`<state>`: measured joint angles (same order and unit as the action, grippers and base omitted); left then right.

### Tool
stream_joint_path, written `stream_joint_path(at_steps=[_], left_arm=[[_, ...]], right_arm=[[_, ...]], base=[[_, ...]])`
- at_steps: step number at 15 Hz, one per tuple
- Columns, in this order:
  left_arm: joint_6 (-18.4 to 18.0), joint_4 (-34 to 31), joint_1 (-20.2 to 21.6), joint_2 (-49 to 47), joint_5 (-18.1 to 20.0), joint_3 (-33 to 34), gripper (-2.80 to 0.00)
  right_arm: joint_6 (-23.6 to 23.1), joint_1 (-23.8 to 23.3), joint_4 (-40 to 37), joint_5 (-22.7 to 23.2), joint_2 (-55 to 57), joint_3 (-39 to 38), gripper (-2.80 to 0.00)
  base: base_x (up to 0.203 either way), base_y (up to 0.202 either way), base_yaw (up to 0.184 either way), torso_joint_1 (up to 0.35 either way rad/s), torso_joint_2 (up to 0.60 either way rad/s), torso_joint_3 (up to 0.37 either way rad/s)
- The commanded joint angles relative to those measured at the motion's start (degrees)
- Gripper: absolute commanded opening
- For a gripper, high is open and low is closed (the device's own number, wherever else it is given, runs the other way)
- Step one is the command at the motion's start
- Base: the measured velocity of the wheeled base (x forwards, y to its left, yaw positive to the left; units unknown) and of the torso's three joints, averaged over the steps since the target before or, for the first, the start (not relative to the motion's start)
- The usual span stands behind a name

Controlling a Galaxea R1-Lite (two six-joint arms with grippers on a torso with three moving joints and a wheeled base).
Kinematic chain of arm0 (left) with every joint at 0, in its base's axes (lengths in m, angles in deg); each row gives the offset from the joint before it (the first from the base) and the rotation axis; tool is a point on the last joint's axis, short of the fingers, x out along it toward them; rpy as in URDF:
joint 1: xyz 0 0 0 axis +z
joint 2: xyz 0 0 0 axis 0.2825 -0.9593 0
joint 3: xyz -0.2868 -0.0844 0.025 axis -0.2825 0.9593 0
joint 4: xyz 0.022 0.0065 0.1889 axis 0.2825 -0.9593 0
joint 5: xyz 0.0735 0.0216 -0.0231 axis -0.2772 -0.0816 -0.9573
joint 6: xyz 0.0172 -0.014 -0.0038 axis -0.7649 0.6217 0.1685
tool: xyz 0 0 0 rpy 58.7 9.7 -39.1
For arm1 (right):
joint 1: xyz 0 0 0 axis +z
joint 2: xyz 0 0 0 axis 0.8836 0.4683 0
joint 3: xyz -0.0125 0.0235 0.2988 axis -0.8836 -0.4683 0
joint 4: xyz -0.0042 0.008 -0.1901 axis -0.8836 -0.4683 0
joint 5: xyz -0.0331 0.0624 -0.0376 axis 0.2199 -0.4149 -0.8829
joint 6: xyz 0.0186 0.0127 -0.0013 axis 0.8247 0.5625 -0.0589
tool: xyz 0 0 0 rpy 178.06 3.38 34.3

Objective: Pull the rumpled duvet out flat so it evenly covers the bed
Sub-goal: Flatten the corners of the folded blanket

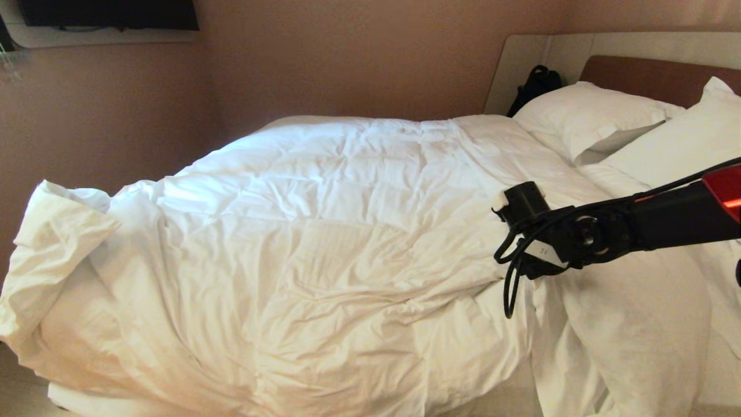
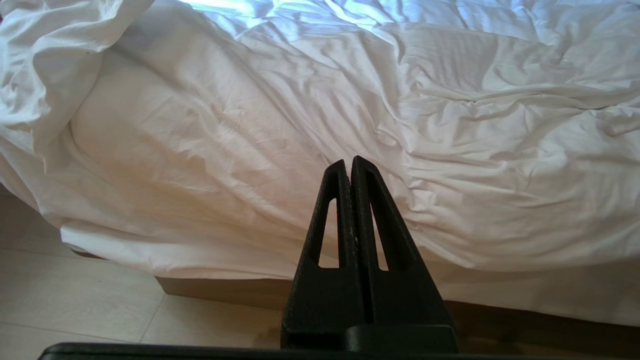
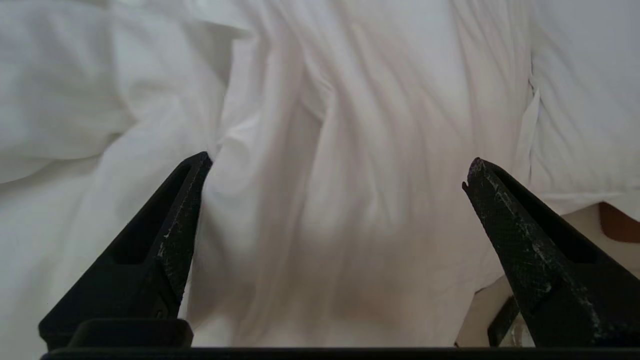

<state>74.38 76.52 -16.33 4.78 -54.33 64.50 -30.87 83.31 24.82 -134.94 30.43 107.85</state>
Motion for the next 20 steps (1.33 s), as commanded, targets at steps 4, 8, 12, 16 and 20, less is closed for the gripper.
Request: stream_joint_path(at_steps=[4,8,12,16,20], left_arm=[[0.03,0.00,0.01,0.00,-0.09,0.00,-2.80],[0.03,0.06,0.01,0.00,-0.09,0.00,-2.80],[0.03,0.00,0.01,0.00,-0.09,0.00,-2.80],[0.03,0.00,0.01,0.00,-0.09,0.00,-2.80],[0.03,0.02,0.01,0.00,-0.02,0.00,-2.80]], right_arm=[[0.06,-0.93,0.09,-0.23,1.28,-0.04,0.00],[0.15,0.80,0.26,-0.25,1.92,-0.08,-2.80],[0.24,1.53,0.45,-0.23,2.78,-0.04,-2.80],[1.42,1.53,0.36,-0.06,3.39,0.05,-2.80],[1.91,1.60,0.08,-0.14,2.48,-0.37,-2.80]], base=[[0.000,0.000,0.000,0.000,0.00,0.000],[0.000,0.000,0.000,0.000,0.00,0.000],[0.000,0.000,0.000,0.000,0.00,0.000],[0.000,0.000,0.000,0.000,0.00,0.000],[0.000,0.000,0.000,0.000,0.00,0.000]])
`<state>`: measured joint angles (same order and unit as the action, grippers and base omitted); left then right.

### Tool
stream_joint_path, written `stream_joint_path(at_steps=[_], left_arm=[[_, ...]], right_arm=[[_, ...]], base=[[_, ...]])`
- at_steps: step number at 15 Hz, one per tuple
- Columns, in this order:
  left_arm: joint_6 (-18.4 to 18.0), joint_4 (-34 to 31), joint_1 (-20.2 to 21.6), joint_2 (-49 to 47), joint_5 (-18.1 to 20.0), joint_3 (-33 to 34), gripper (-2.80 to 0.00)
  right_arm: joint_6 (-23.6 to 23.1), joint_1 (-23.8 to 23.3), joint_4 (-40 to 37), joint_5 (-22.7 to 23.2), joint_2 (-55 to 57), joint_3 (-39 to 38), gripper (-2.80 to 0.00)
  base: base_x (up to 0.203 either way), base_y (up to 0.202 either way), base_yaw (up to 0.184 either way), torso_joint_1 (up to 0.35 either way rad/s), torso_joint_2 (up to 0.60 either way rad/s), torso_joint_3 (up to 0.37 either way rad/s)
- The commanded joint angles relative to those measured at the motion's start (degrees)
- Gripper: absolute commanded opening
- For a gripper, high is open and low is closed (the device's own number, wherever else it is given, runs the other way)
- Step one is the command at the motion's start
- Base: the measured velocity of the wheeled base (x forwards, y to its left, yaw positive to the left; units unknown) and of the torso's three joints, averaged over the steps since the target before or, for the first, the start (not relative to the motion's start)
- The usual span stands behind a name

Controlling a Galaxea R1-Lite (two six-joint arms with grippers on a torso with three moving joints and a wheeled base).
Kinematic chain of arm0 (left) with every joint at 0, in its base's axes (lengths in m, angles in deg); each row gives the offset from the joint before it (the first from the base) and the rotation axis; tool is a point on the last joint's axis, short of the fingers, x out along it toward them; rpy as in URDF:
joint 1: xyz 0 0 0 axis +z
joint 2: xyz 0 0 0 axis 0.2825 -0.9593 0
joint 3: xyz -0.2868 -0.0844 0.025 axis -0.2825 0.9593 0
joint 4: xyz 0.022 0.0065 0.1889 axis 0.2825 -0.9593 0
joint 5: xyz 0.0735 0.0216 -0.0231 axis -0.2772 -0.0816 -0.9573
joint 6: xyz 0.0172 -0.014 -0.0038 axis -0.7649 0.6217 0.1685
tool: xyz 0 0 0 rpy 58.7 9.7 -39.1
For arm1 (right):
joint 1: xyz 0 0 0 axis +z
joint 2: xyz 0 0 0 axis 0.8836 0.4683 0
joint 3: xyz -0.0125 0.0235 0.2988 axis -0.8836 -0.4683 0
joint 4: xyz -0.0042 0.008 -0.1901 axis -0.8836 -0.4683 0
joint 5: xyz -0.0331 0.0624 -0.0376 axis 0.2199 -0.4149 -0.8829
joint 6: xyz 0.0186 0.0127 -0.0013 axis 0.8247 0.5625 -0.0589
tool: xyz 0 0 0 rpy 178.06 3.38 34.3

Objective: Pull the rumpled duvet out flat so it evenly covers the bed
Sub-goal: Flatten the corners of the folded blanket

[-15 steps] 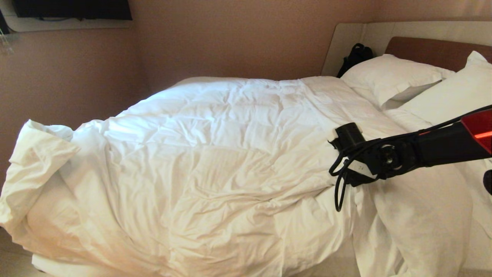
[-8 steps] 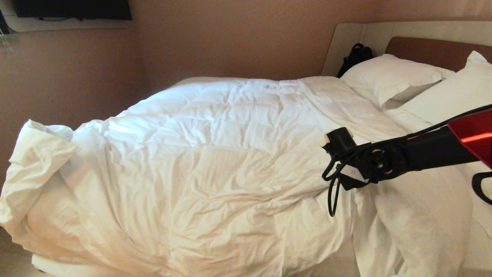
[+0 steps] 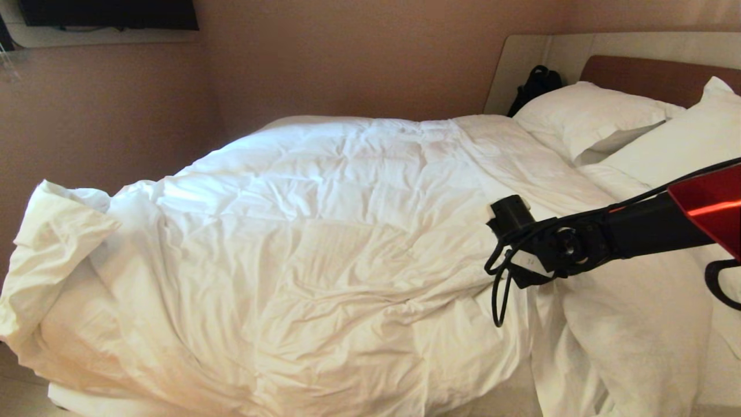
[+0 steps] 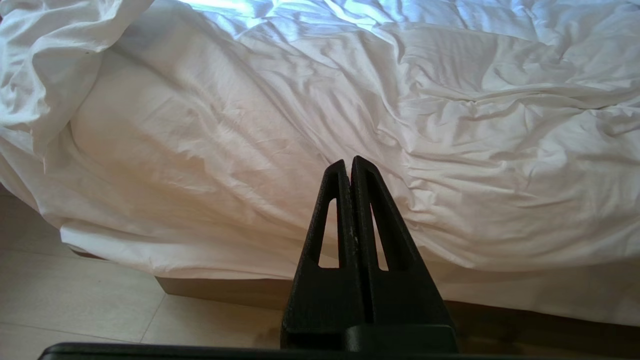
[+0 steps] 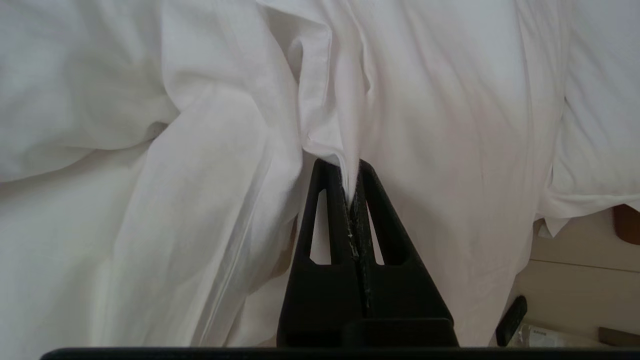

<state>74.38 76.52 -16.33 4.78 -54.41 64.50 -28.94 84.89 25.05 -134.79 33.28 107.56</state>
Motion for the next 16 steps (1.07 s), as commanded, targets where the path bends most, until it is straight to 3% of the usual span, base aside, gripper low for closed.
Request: stream_joint_path(at_steps=[1,9,14,16], left_arm=[[0.03,0.00,0.01,0.00,-0.01,0.00,-2.80],[0.03,0.00,0.01,0.00,-0.01,0.00,-2.80],[0.03,0.06,0.01,0.00,-0.01,0.00,-2.80],[0.03,0.00,0.01,0.00,-0.01,0.00,-2.80]], right_arm=[[-0.11,0.23,-0.23,-0.28,-0.88,-0.46,-2.80],[0.19,6.11,-0.16,2.68,-11.00,-13.72,-2.80],[0.06,6.88,-0.40,3.88,-14.68,-17.20,-2.80],[-0.02,7.59,-0.45,4.60,-19.49,-22.48,-2.80]], base=[[0.000,0.000,0.000,0.000,0.00,0.000],[0.000,0.000,0.000,0.000,0.00,0.000],[0.000,0.000,0.000,0.000,0.00,0.000],[0.000,0.000,0.000,0.000,0.00,0.000]])
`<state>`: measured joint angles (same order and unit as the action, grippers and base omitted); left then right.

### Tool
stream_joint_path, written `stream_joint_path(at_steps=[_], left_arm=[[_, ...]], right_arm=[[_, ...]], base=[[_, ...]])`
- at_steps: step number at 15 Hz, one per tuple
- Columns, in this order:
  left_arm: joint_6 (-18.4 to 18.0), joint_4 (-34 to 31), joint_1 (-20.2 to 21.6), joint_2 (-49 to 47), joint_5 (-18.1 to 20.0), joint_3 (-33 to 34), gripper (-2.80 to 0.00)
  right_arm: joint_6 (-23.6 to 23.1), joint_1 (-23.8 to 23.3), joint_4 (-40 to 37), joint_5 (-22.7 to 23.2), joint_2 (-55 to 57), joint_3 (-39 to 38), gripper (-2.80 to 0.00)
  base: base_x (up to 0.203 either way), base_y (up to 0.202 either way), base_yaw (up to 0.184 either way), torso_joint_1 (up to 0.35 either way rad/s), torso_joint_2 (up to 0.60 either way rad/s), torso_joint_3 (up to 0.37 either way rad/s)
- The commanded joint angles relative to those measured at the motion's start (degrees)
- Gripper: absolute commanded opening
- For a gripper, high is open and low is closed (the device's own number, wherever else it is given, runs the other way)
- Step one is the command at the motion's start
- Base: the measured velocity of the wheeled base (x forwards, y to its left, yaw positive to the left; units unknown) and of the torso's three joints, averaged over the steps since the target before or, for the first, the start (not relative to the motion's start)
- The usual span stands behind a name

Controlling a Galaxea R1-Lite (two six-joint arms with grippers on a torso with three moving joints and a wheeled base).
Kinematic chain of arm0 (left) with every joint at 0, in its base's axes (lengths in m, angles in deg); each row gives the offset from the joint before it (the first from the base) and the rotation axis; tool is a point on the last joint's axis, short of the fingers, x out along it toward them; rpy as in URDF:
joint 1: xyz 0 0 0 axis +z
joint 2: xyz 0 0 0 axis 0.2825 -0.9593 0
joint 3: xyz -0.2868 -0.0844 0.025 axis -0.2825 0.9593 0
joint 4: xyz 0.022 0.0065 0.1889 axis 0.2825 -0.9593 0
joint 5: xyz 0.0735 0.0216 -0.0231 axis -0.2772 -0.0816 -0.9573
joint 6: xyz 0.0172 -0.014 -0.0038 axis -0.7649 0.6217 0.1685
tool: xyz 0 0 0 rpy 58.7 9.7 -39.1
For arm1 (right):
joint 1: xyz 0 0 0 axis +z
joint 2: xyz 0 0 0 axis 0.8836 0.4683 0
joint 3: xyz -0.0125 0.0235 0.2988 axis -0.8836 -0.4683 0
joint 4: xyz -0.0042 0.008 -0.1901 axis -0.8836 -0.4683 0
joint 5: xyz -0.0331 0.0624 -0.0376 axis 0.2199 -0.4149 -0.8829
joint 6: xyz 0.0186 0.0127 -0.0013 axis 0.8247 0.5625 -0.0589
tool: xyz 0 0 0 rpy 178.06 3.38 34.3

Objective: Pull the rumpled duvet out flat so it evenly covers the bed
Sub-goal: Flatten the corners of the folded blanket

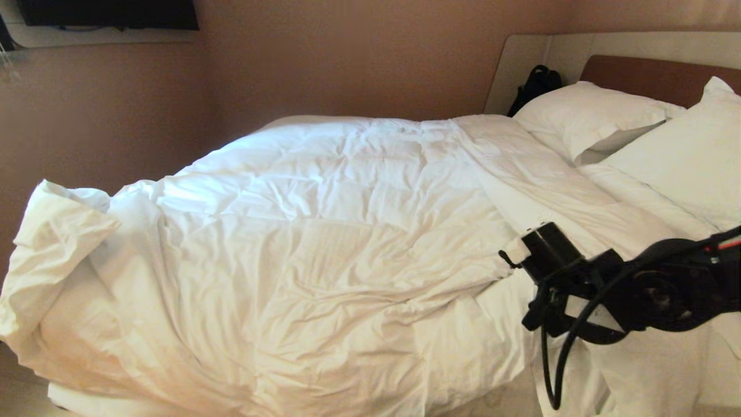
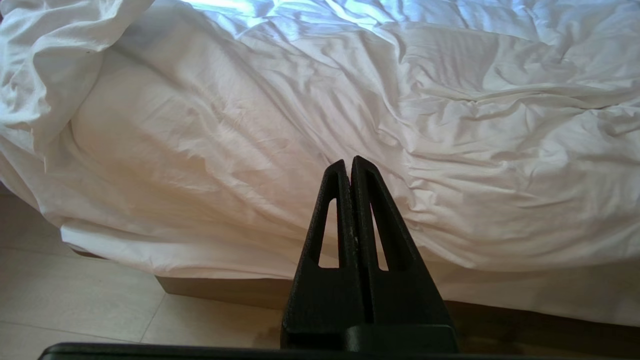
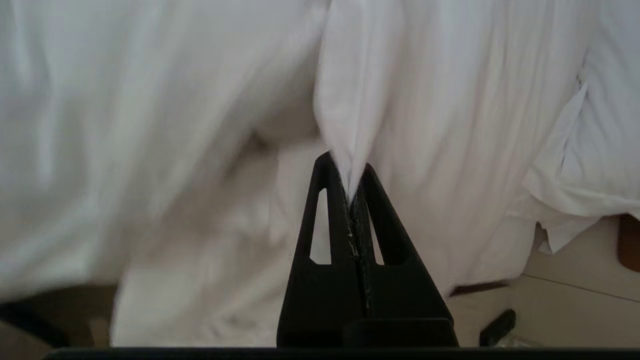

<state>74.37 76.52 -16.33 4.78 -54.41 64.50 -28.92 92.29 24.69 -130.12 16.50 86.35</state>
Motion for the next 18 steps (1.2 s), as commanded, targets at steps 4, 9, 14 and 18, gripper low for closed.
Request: stream_joint_path(at_steps=[4,9,14,18], left_arm=[[0.04,0.00,0.01,0.00,0.07,0.00,-2.80],[0.04,0.09,0.01,0.00,-0.01,0.00,-2.80],[0.04,0.00,0.01,0.00,-0.01,0.00,-2.80],[0.04,0.00,0.01,0.00,0.07,0.00,-2.80]], right_arm=[[-0.11,2.58,-0.12,5.27,-13.18,-12.51,-2.80],[-0.21,2.87,-2.62,11.70,-25.96,-15.60,-2.80],[5.28,2.75,-4.00,15.67,-31.67,-14.02,-2.80],[13.20,2.30,-5.03,15.53,-36.17,-14.35,-2.80]], base=[[0.000,0.000,0.000,0.000,0.00,0.000],[0.000,0.000,0.000,0.000,0.00,0.000],[0.000,0.000,0.000,0.000,0.00,0.000],[0.000,0.000,0.000,0.000,0.00,0.000]])
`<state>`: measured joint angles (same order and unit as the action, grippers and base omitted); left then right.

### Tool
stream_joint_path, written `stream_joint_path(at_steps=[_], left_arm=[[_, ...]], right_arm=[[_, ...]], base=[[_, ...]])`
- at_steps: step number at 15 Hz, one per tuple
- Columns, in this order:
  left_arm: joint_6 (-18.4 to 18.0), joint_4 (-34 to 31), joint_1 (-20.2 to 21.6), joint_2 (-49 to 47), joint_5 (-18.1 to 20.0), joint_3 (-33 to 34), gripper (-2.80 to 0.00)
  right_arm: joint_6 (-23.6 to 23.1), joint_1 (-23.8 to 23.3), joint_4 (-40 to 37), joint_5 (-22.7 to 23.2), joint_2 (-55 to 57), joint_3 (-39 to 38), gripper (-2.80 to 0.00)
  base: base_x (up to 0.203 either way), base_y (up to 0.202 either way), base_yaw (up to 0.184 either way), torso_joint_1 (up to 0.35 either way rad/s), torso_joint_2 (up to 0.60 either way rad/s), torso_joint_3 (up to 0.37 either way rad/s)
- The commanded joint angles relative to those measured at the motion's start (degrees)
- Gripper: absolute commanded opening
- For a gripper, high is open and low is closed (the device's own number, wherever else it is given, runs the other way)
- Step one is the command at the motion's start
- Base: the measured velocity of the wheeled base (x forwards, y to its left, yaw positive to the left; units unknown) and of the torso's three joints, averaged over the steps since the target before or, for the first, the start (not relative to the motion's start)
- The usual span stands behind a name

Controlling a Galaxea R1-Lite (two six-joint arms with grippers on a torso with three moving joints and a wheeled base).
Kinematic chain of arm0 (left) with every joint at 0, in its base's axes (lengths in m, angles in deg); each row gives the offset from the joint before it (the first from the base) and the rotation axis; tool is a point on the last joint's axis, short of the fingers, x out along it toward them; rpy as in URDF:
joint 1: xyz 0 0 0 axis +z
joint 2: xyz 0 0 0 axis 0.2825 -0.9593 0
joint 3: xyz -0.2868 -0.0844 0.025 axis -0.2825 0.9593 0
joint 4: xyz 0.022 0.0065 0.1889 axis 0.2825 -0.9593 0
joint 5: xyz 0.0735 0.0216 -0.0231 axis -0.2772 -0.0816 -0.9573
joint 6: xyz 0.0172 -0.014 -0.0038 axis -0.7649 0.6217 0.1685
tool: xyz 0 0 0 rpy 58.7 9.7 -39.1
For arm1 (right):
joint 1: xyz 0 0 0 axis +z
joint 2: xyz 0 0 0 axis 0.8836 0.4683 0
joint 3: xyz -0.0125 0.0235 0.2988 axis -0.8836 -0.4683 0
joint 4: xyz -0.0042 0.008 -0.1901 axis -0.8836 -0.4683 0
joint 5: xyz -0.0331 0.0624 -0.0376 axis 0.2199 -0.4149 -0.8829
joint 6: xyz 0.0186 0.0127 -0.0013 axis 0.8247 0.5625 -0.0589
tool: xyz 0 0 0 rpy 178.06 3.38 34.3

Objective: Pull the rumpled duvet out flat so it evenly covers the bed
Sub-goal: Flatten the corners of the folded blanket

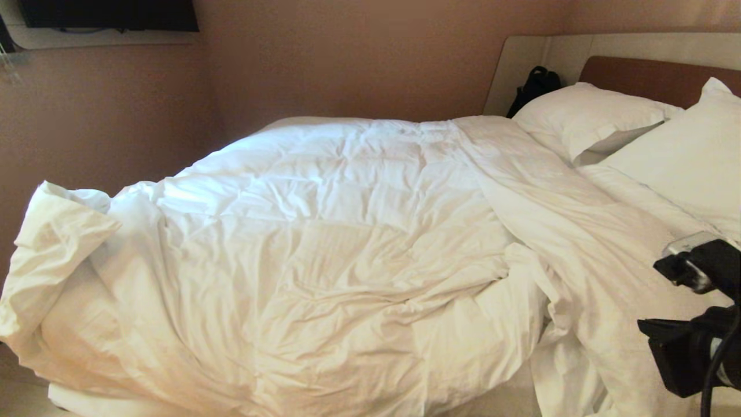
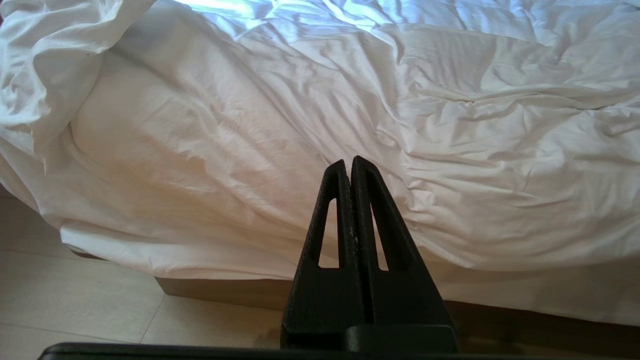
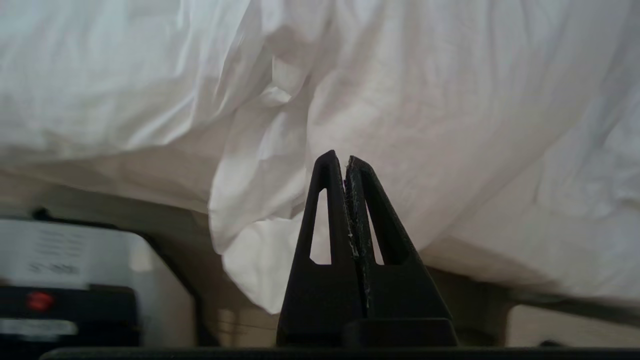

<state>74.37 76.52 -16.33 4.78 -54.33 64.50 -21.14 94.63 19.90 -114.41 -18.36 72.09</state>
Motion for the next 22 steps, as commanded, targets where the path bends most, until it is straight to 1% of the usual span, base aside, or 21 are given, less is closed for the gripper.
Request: stream_joint_path(at_steps=[1,2,6,7,9,10,11,17,18,22], left_arm=[[0.04,0.00,0.01,0.00,0.00,0.00,-2.80],[0.04,0.00,0.01,0.00,-0.03,0.00,-2.80],[0.04,0.00,0.01,0.00,-0.09,0.00,-2.80],[0.04,0.00,0.01,0.00,-0.09,0.00,-2.80],[0.04,0.00,0.01,0.00,-0.09,0.00,-2.80],[0.04,0.00,0.01,0.00,-0.09,0.00,-2.80],[0.04,0.00,0.01,0.00,-0.09,0.00,-2.80],[0.04,0.04,0.01,0.00,-0.09,0.00,-2.80],[0.04,0.00,0.01,0.00,-0.09,0.00,-2.80],[0.04,0.00,0.01,0.00,0.00,0.00,-2.80]], right_arm=[[7.11,-0.40,-1.17,-0.11,-3.83,-1.21,-2.80],[8.70,-0.68,-2.22,0.01,-6.28,-2.60,-2.80],[15.85,-1.62,-4.13,0.75,-13.77,-12.28,-2.80],[16.39,-1.80,-4.22,0.80,-14.04,-12.61,-2.80],[18.82,-2.36,-4.28,1.15,-15.81,-16.97,-2.80],[20.37,-2.47,-4.26,2.45,-16.23,-18.12,-2.80],[20.98,-2.66,-4.22,4.05,-16.27,-18.65,-2.80],[21.27,-2.76,-3.95,4.11,-13.69,-18.95,-2.80],[21.26,-2.78,-3.90,4.15,-12.29,-18.88,0.00],[21.28,-3.63,-2.41,4.24,-1.80,-18.69,0.00]], base=[[0.000,0.000,0.000,0.000,0.00,0.000],[0.000,0.000,0.000,0.000,0.00,0.000],[0.000,0.000,0.000,0.000,0.00,0.000],[0.000,0.000,0.000,0.000,0.00,0.000],[0.000,0.000,0.000,0.000,0.00,0.000],[0.000,0.000,0.000,0.000,0.00,0.000],[0.000,0.000,0.000,0.000,0.00,0.000],[0.000,0.000,0.000,0.000,0.00,0.000],[0.000,0.000,0.000,0.000,0.00,0.000],[0.000,0.000,0.000,0.000,0.00,0.000]])
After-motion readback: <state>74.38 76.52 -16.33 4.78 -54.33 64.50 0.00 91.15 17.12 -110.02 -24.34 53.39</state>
